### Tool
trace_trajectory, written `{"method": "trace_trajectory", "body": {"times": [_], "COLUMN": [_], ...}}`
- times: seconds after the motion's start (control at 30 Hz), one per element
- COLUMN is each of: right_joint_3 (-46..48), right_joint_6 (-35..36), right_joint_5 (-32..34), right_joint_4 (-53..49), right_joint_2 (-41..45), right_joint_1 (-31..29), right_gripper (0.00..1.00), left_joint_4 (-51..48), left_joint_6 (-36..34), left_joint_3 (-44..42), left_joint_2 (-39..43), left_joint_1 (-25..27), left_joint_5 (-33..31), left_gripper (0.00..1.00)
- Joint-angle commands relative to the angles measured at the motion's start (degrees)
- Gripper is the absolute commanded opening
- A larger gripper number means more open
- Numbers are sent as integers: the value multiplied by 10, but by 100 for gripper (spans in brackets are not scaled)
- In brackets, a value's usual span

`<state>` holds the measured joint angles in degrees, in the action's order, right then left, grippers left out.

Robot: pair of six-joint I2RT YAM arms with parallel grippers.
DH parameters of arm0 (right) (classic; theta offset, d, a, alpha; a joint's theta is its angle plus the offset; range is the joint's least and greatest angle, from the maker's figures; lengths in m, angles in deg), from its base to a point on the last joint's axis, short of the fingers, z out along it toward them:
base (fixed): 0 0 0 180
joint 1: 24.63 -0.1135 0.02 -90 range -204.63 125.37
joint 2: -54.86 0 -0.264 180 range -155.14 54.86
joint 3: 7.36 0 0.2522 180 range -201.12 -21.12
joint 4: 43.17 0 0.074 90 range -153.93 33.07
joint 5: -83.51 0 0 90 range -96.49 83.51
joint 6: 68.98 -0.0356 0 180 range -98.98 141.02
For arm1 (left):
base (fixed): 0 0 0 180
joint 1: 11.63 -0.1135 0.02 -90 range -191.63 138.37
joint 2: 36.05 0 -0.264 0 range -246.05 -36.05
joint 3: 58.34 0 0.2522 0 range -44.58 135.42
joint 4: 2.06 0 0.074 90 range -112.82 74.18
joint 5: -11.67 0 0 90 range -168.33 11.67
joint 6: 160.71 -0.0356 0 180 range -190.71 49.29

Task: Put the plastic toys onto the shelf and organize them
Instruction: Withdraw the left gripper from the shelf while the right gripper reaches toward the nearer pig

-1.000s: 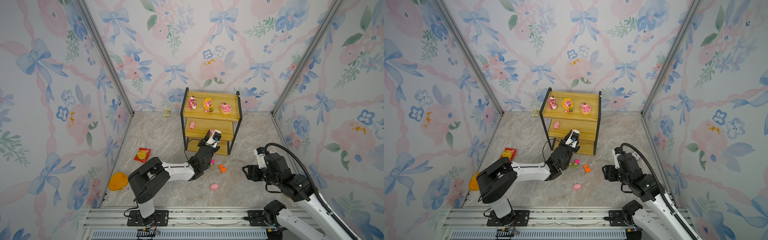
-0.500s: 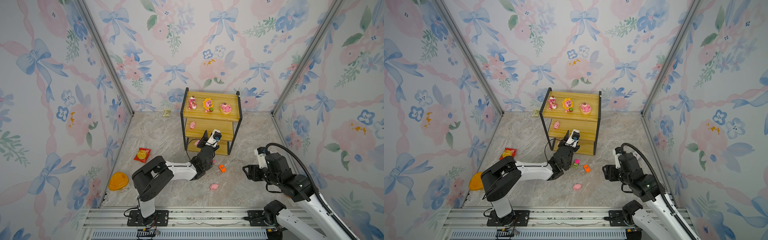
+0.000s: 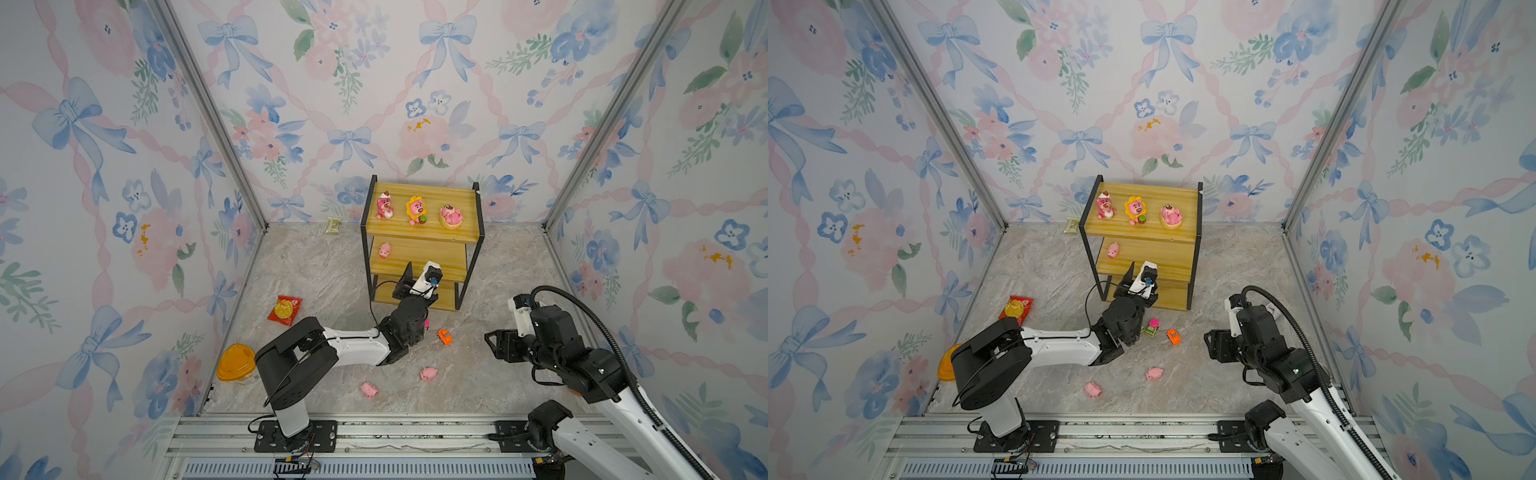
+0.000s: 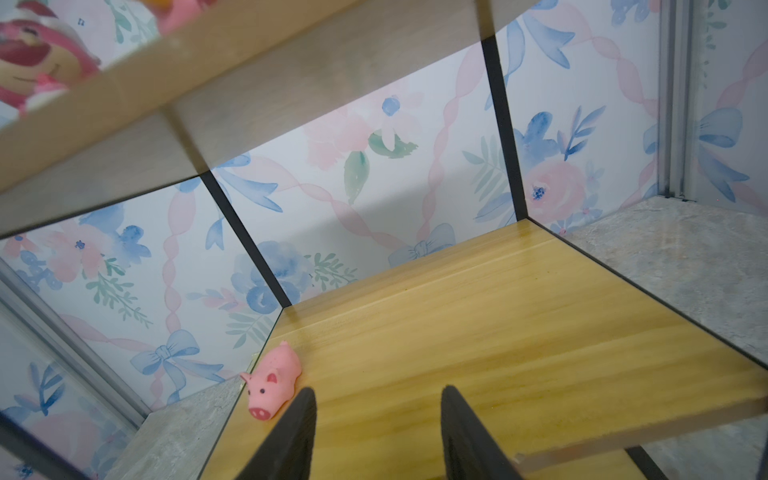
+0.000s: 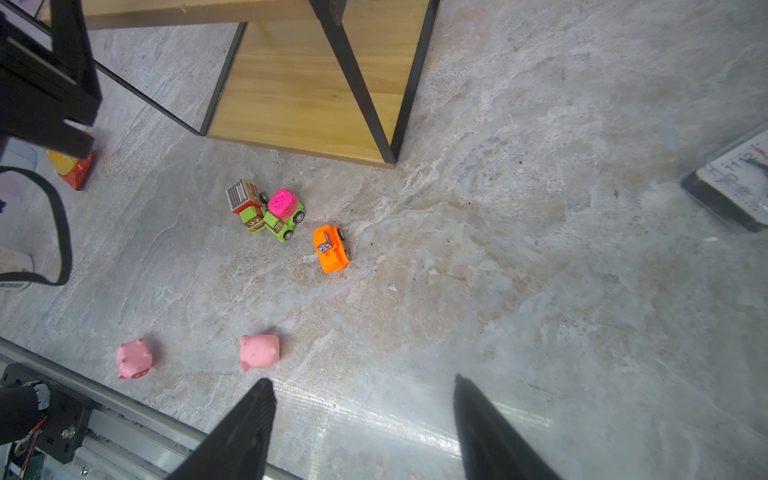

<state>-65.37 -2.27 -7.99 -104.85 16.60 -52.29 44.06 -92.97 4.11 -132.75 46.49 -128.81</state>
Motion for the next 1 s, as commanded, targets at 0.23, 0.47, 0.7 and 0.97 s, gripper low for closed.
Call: {"method": "trace_trajectory", "body": {"times": [0.23,0.47,0.7,0.97], "right_joint_3": [6,-6,-58,-128], "right_joint_6": [8,2,16,84], "right_joint_5": [-74,-41,-1,1], "right_joint_4": [22,47,38,29], "right_joint_2": [-17,-69,-204,-359], "right_joint_1": [-17,-194,-312,-374], "right_gripper": [71,73,72,71], "left_joint_4": [-154,-346,-473,-581], "left_joint_6": [145,290,372,444], "left_joint_3": [-148,-206,-239,-220], "left_joint_2": [224,381,471,455], "left_joint_1": [63,70,69,62], "left_joint_5": [-71,-78,-54,-10], "left_gripper": [57,60,63,65]}}
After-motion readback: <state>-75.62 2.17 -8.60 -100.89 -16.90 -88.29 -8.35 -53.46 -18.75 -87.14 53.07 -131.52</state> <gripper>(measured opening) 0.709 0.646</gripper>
